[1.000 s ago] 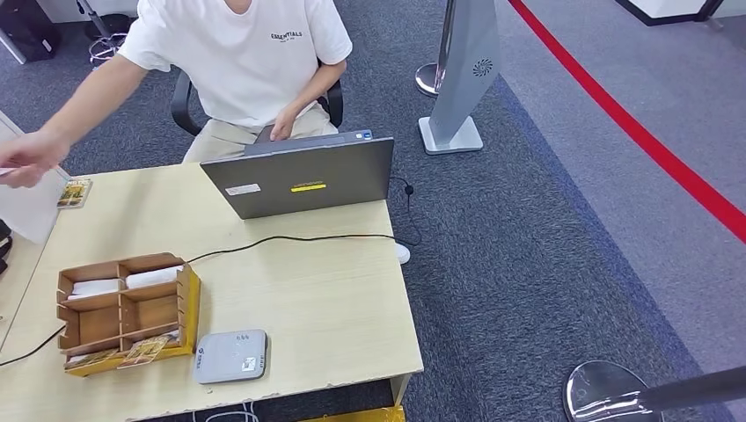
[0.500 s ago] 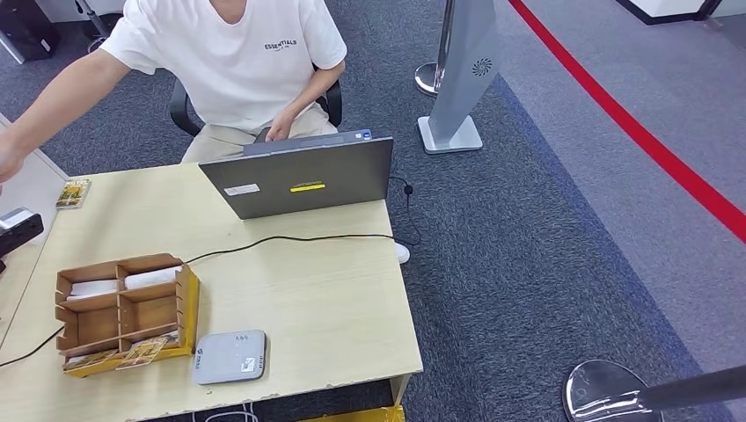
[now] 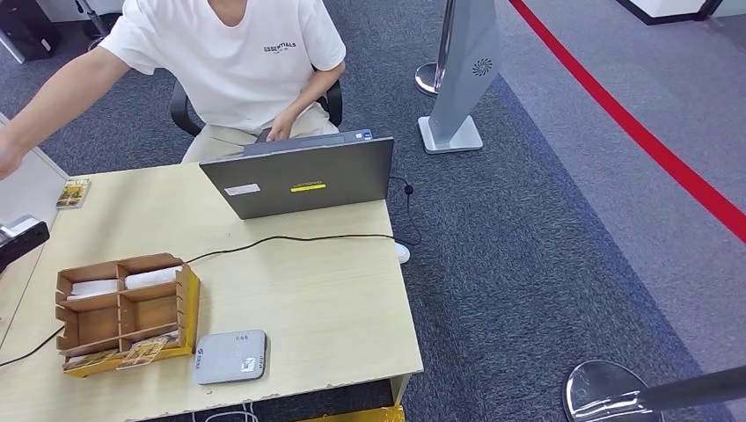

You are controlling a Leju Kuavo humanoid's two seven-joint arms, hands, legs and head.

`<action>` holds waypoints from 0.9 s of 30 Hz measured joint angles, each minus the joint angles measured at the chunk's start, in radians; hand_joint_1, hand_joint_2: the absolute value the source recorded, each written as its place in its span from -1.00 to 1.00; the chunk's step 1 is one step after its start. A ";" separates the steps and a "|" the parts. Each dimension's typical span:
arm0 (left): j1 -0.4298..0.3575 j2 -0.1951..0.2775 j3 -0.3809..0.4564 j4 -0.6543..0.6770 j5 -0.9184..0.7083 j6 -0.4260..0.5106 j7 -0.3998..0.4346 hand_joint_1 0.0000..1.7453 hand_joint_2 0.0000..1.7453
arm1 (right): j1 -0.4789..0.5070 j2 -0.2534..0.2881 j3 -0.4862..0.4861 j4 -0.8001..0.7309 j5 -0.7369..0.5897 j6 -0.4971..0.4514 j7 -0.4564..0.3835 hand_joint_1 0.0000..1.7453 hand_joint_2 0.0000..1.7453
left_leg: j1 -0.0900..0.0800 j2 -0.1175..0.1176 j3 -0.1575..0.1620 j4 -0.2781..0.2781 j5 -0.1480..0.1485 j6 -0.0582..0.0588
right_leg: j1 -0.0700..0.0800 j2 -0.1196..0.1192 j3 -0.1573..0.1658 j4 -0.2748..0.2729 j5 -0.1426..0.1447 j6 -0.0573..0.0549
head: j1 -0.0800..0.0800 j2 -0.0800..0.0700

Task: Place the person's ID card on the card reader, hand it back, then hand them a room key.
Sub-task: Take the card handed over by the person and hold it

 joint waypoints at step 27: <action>0.072 -0.094 -0.029 -0.116 0.000 0.051 -0.047 1.00 1.00 | 0.000 0.000 -0.002 -0.001 0.025 -0.003 0.007 -1.00 1.00 | -0.001 -0.001 0.000 0.000 0.000 0.000 | -0.001 -0.001 -0.001 0.000 0.000 0.000 | 0.000 0.000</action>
